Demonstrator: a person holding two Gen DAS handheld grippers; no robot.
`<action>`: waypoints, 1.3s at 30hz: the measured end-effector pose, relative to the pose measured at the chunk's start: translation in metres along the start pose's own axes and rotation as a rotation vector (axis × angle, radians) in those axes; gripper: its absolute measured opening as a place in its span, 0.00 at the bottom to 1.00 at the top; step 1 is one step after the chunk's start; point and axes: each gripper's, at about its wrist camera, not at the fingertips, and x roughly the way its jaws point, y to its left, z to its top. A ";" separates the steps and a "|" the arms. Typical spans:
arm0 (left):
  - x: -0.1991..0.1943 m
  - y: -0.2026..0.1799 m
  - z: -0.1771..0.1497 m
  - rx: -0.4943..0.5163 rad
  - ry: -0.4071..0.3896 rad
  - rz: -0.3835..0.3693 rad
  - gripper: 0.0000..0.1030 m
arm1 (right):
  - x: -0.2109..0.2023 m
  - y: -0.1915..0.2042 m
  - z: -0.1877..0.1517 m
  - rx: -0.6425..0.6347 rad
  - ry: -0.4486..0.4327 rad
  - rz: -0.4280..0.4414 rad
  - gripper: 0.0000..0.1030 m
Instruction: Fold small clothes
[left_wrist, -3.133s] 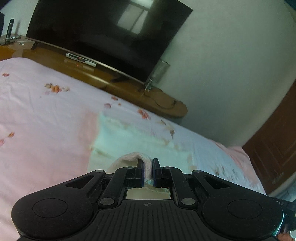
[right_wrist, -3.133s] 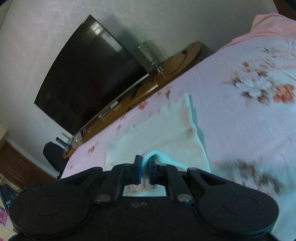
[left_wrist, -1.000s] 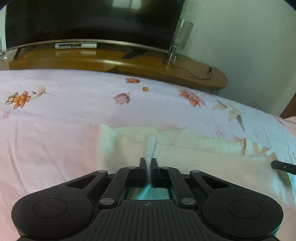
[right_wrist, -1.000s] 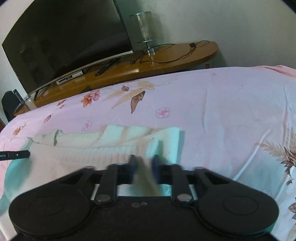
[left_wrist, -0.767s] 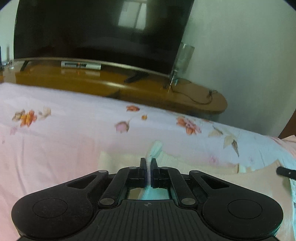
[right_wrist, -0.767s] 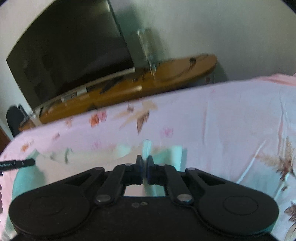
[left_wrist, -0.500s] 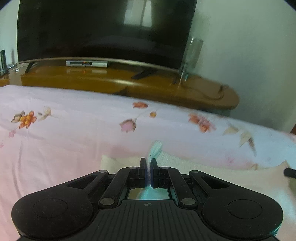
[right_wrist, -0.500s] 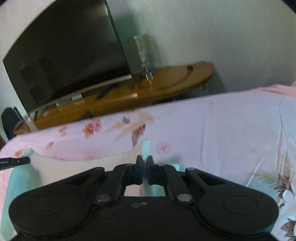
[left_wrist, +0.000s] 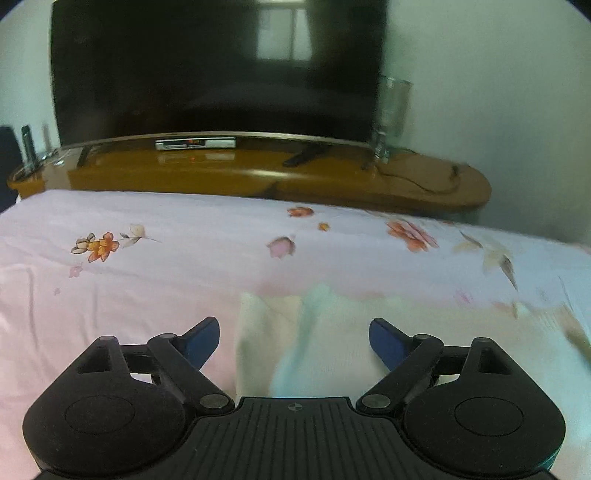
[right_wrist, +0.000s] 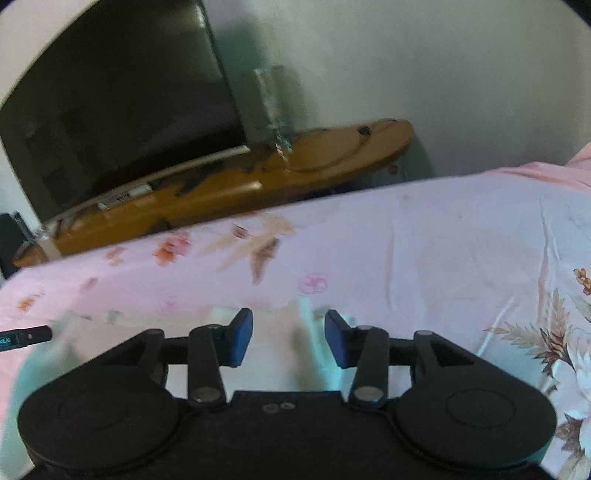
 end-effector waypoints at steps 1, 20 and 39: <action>-0.007 -0.002 -0.004 0.005 0.011 -0.015 0.85 | -0.006 0.007 -0.002 -0.013 0.002 0.010 0.42; -0.022 -0.039 -0.062 0.086 0.123 -0.001 0.85 | -0.015 0.060 -0.073 -0.164 0.146 -0.023 0.34; -0.093 -0.025 -0.118 0.135 0.182 -0.046 0.85 | -0.089 0.090 -0.120 -0.230 0.198 -0.065 0.37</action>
